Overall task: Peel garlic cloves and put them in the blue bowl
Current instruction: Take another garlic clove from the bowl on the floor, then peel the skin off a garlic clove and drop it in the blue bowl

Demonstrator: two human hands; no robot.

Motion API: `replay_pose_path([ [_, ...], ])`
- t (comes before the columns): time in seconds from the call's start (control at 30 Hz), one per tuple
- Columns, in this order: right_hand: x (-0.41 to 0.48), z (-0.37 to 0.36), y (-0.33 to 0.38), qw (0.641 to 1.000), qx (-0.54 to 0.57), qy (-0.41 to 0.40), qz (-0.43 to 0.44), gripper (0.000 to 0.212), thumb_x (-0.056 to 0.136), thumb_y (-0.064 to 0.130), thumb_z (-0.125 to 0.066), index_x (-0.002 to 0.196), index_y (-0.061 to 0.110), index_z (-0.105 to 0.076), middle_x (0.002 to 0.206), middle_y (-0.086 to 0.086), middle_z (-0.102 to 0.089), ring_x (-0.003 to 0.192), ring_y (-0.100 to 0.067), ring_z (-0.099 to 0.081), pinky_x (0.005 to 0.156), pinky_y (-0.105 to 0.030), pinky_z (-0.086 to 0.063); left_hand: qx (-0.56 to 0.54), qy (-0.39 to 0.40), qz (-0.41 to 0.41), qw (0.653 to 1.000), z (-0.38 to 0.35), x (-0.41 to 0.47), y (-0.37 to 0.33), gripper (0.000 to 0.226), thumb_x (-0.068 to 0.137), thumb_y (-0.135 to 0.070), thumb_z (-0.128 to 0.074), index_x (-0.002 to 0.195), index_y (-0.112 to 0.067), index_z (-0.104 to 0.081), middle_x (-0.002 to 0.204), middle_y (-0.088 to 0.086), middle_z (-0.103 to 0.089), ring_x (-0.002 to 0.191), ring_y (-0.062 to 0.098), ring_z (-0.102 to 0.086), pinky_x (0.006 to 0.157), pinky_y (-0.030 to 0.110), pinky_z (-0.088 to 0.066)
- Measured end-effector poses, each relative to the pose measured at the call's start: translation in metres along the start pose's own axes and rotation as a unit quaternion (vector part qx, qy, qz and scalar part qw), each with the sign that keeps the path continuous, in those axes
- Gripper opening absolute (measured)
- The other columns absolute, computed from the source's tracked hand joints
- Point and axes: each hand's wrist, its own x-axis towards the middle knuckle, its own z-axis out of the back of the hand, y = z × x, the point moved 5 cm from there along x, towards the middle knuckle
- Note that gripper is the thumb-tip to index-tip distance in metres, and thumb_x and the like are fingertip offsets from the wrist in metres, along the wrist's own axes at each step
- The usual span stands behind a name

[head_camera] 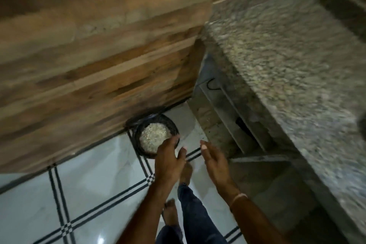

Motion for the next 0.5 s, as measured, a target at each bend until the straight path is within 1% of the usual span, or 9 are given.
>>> replay_pose_path([
  [0.07, -0.031, 0.042, 0.009, 0.997, -0.028, -0.039, 0.053, 0.029, 0.104, 0.036, -0.056, 0.131, 0.028, -0.064, 0.130, 0.010, -0.066, 0.124, -0.007, -0.061, 0.109, -0.035, -0.051, 0.020, 0.016, -0.058, 0.998, -0.017, -0.026, -0.041, 0.043, 0.100, -0.031, -0.064, 0.142, -0.019, -0.059, 0.141, 0.004, -0.062, 0.131, 0.023, -0.055, 0.110, 0.037, -0.044],
  [0.13, -0.058, 0.085, 0.019, 0.989, -0.049, -0.094, 0.100, 0.029, 0.102, 0.042, -0.054, 0.128, 0.034, -0.063, 0.126, 0.017, -0.065, 0.118, -0.001, -0.062, 0.101, -0.024, -0.051, 0.028, 0.033, -0.127, 0.991, -0.038, -0.046, -0.084, 0.041, 0.100, -0.033, -0.064, 0.140, -0.023, -0.059, 0.140, 0.000, -0.062, 0.130, 0.021, -0.055, 0.108, 0.039, -0.046],
  [0.17, -0.070, 0.109, 0.022, 0.984, -0.050, -0.124, 0.115, 0.027, 0.100, 0.043, -0.053, 0.126, 0.037, -0.061, 0.122, 0.022, -0.064, 0.115, 0.002, -0.063, 0.096, -0.018, -0.051, 0.036, 0.046, -0.157, 0.986, -0.052, -0.056, -0.104, 0.040, 0.100, -0.033, -0.064, 0.140, -0.025, -0.059, 0.139, -0.002, -0.061, 0.130, 0.019, -0.054, 0.104, 0.034, -0.046],
  [0.2, -0.080, 0.131, 0.023, 0.979, -0.052, -0.151, 0.129, 0.027, 0.100, 0.044, -0.052, 0.125, 0.038, -0.061, 0.119, 0.025, -0.063, 0.112, 0.004, -0.062, 0.093, -0.016, -0.051, 0.050, 0.058, -0.188, 0.979, -0.066, -0.065, -0.123, 0.040, 0.101, -0.032, -0.064, 0.140, -0.026, -0.059, 0.139, -0.003, -0.060, 0.130, 0.017, -0.053, 0.099, 0.027, -0.043],
  [0.23, -0.088, 0.153, 0.024, 0.973, -0.055, -0.174, 0.141, 0.028, 0.100, 0.045, -0.051, 0.124, 0.037, -0.062, 0.118, 0.026, -0.063, 0.111, 0.005, -0.062, 0.092, -0.017, -0.052, 0.066, 0.070, -0.214, 0.972, -0.081, -0.072, -0.141, 0.039, 0.101, -0.032, -0.064, 0.139, -0.027, -0.059, 0.138, -0.005, -0.059, 0.128, 0.015, -0.053, 0.095, 0.022, -0.040],
  [0.3, -0.097, 0.199, 0.020, 0.961, -0.054, -0.225, 0.155, 0.025, 0.102, 0.039, -0.054, 0.122, 0.031, -0.067, 0.115, 0.021, -0.066, 0.108, 0.002, -0.063, 0.090, -0.023, -0.054, 0.087, 0.092, -0.258, 0.958, -0.114, -0.082, -0.176, 0.039, 0.100, -0.033, -0.065, 0.138, -0.028, -0.060, 0.138, -0.005, -0.060, 0.127, 0.014, -0.054, 0.093, 0.019, -0.038],
  [0.37, -0.103, 0.246, 0.010, 0.948, -0.038, -0.272, 0.161, 0.018, 0.105, 0.029, -0.057, 0.118, 0.028, -0.069, 0.112, 0.017, -0.068, 0.106, 0.001, -0.064, 0.089, -0.024, -0.052, 0.096, 0.110, -0.288, 0.946, -0.153, -0.089, -0.207, 0.038, 0.100, -0.032, -0.065, 0.137, -0.026, -0.062, 0.137, -0.003, -0.062, 0.126, 0.017, -0.056, 0.097, 0.025, -0.044],
  [0.4, -0.106, 0.270, 0.004, 0.941, -0.033, -0.293, 0.163, 0.018, 0.105, 0.027, -0.058, 0.119, 0.028, -0.069, 0.114, 0.017, -0.068, 0.108, 0.001, -0.063, 0.091, -0.024, -0.052, 0.097, 0.118, -0.300, 0.942, -0.175, -0.093, -0.223, 0.037, 0.100, -0.031, -0.065, 0.137, -0.026, -0.062, 0.137, -0.003, -0.062, 0.125, 0.017, -0.057, 0.099, 0.028, -0.046],
  [0.5, -0.109, 0.338, -0.016, 0.932, -0.033, -0.330, 0.146, 0.024, 0.107, 0.029, -0.057, 0.128, 0.029, -0.067, 0.124, 0.019, -0.065, 0.115, 0.000, -0.062, 0.095, -0.027, -0.054, 0.107, 0.156, -0.314, 0.930, -0.244, -0.105, -0.264, 0.036, 0.099, -0.026, -0.065, 0.136, -0.028, -0.062, 0.137, -0.007, -0.061, 0.125, 0.014, -0.058, 0.103, 0.034, -0.050],
])
